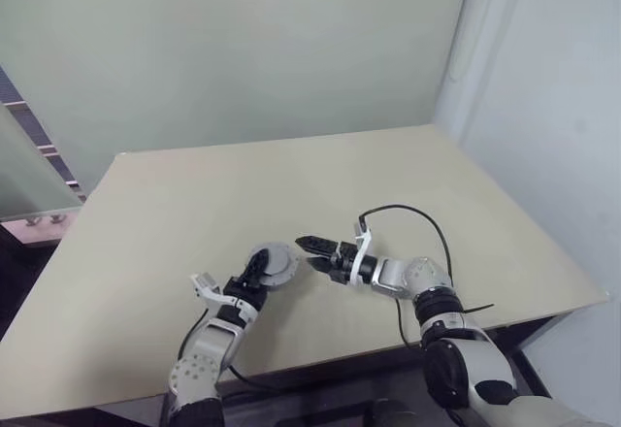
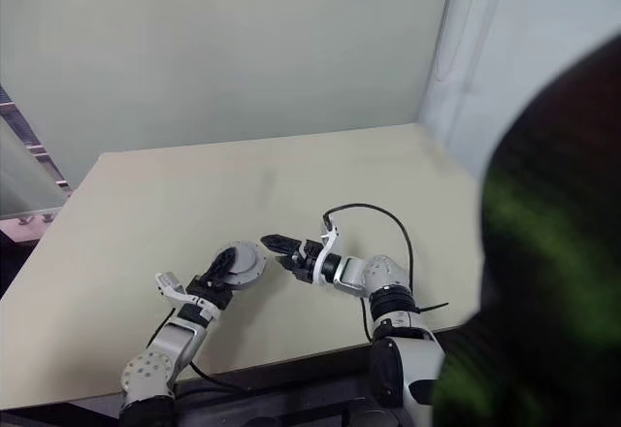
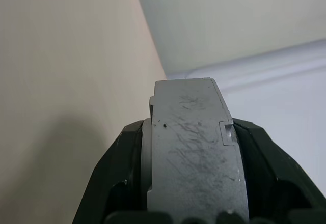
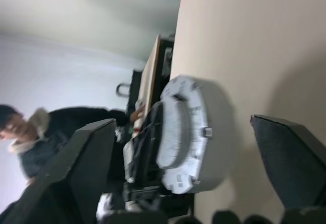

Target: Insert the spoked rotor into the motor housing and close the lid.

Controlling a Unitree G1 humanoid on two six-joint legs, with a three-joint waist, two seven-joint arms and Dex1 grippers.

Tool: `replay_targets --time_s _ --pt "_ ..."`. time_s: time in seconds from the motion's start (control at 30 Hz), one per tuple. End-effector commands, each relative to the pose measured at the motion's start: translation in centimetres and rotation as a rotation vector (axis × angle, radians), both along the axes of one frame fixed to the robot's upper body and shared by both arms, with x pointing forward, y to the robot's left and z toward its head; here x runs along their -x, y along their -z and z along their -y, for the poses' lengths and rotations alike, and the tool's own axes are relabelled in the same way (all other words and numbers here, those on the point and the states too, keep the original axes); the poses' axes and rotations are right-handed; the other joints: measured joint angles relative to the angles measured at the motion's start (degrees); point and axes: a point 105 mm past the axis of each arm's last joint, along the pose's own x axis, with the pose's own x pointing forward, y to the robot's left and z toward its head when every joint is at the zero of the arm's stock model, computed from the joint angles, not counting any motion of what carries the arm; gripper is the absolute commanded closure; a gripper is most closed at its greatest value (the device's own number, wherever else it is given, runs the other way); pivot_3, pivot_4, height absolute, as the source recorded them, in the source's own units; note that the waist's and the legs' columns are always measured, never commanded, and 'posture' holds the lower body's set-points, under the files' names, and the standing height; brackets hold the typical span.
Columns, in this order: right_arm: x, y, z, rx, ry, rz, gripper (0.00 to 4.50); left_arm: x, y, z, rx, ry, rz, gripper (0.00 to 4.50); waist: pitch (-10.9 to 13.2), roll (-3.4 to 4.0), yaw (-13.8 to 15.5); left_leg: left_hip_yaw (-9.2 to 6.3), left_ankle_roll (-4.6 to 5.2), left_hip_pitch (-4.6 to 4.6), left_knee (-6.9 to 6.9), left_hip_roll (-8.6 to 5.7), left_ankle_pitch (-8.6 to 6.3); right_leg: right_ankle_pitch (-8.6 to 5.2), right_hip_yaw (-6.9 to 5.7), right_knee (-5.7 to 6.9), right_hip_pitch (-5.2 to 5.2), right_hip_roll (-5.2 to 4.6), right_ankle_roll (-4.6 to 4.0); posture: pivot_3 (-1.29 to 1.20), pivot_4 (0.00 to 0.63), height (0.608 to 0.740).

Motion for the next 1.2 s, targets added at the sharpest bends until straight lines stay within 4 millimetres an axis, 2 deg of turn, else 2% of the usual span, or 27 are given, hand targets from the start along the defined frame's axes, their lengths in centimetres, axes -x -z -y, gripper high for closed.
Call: replay_targets --time_s 0.03,0.13,0.2,0.27,0.5,0.8,1.2 --pt "-0.4 -1.6 -0.2 0.057 0.015 0.206 0.00 -1.0 -3.0 -1.7 -0.061 -0.073 0.117 2.45 0.0 0.00 0.0 0.00 0.00 0.00 0.01 0.01 0.00 0.00 0.02 0.00 0.00 0.03 -0.01 0.00 0.000 0.740" --pt "0.2 -1.9 -0.4 0.179 -0.026 0.434 0.00 -1.3 -3.7 -3.2 -0.199 -0.119 0.127 2.45 0.0 0.00 0.0 0.00 0.00 0.00 0.00 0.07 0.00 0.01 0.09 0.00 0.00 0.14 0.00 0.00 0.000 0.740" --pt "1.3 -1.9 -0.8 0.273 -0.087 0.625 0.00 -1.7 -3.5 -4.5 -0.406 -0.156 0.095 2.45 0.0 0.00 0.0 0.00 -0.01 0.01 0.01 0.09 0.00 0.01 0.12 0.02 -0.02 0.18 0.00 0.00 0.000 0.740" --pt "2.3 -1.8 -1.2 0.335 -0.139 0.767 0.00 -1.9 -3.6 -5.5 -0.540 -0.179 0.094 2.45 0.0 0.00 0.0 0.00 -0.03 0.02 0.00 0.10 0.00 0.01 0.13 0.01 -0.02 0.21 0.00 0.00 0.000 0.740" --pt "4.3 -0.4 -1.6 0.490 -0.283 1.099 0.00 -2.8 -4.6 -7.9 -0.769 -0.220 0.095 2.46 0.0 -0.04 0.3 0.03 -0.06 0.02 0.11 0.08 0.01 0.03 0.20 0.00 0.03 0.19 0.01 0.00 0.000 0.740" --pt "4.4 -0.1 -1.4 0.544 -0.284 1.202 0.00 -3.1 -3.2 -10.0 -0.924 -0.291 -0.006 2.46 -0.1 -0.13 0.4 0.01 -0.06 0.05 0.15 0.09 0.01 0.15 0.19 0.03 0.03 0.19 -0.08 0.00 0.000 0.740" --pt "4.4 0.3 -1.1 0.567 -0.285 1.199 0.00 -2.5 -1.5 -11.3 -0.962 -0.351 -0.100 2.46 -0.1 -0.23 1.4 0.03 -0.06 0.08 0.16 0.10 0.01 0.27 0.19 0.03 0.04 0.19 -0.14 0.00 0.000 0.740"
